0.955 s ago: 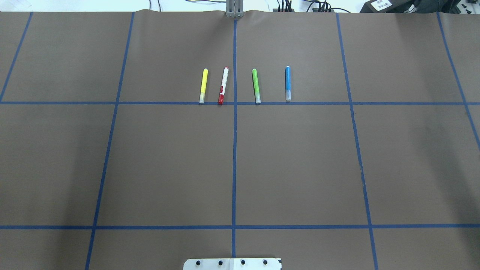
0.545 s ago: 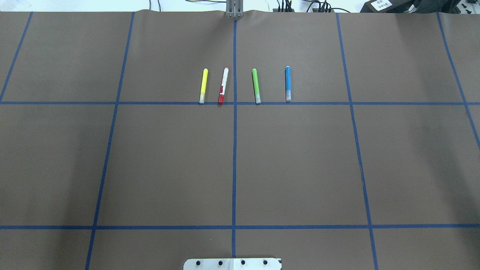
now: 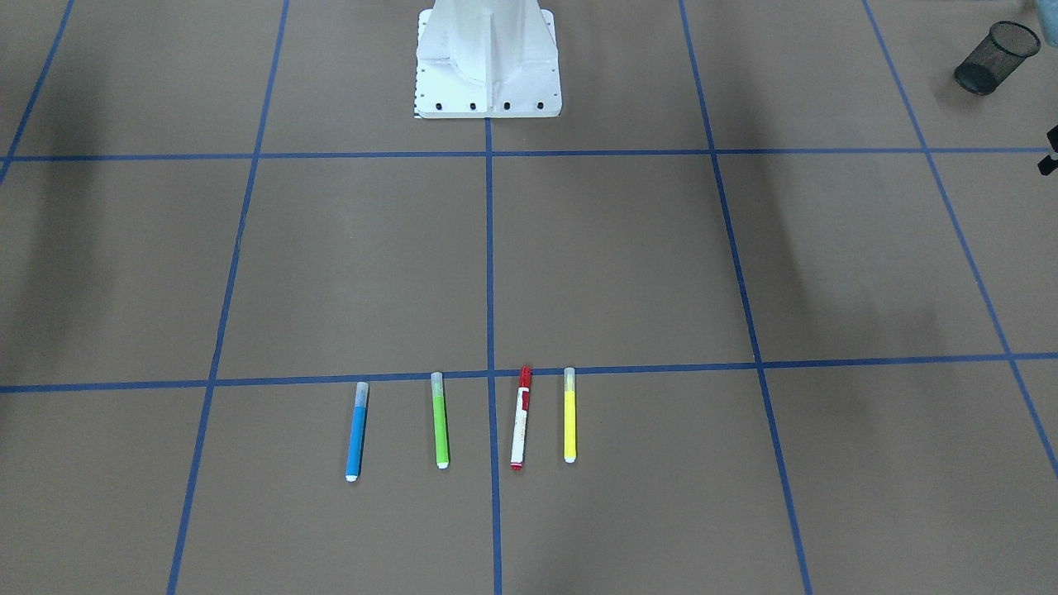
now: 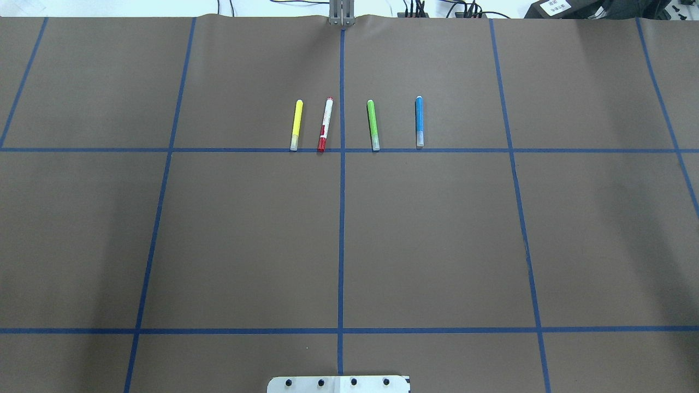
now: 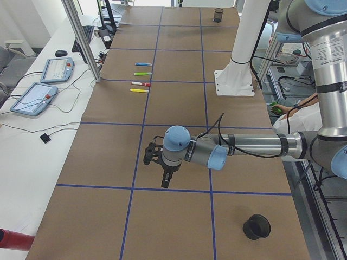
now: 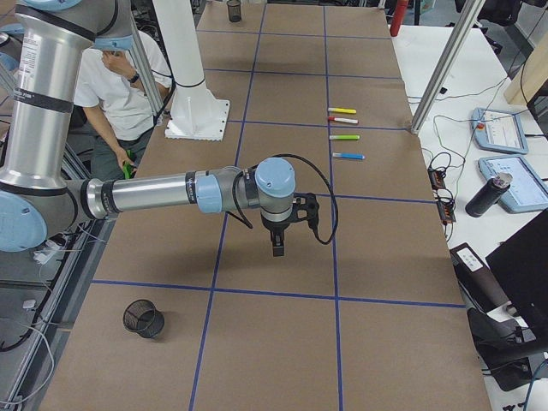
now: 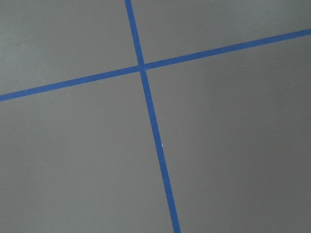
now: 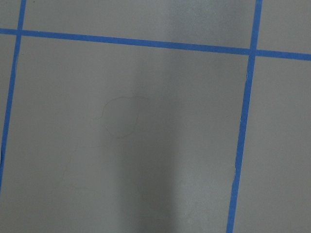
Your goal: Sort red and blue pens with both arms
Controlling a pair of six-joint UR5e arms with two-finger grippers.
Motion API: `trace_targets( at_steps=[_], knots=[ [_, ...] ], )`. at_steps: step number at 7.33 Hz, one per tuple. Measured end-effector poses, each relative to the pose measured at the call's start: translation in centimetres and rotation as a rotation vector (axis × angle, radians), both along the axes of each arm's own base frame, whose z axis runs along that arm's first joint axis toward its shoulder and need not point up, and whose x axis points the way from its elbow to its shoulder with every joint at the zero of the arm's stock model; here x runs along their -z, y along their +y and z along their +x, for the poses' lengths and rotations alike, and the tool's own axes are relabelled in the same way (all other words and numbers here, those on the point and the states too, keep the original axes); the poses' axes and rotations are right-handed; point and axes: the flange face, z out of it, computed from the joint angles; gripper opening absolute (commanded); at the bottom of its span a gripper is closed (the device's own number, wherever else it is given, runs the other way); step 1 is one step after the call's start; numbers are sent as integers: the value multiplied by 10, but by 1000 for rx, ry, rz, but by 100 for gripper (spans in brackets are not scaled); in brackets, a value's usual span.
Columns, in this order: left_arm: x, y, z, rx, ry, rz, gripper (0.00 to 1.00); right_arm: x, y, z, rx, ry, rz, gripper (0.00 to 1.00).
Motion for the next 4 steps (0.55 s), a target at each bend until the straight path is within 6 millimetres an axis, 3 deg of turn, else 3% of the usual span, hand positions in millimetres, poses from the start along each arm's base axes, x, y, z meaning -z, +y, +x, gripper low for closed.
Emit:
trace_targets(
  at_steps=[2, 4],
  knots=[
    [21, -16, 13, 29, 33, -5, 99, -6, -1, -1, -4, 1, -13, 100],
    [59, -46, 60, -16, 67, 16, 99, -13, -3, -3, -3, -3, -14, 100]
  ],
)
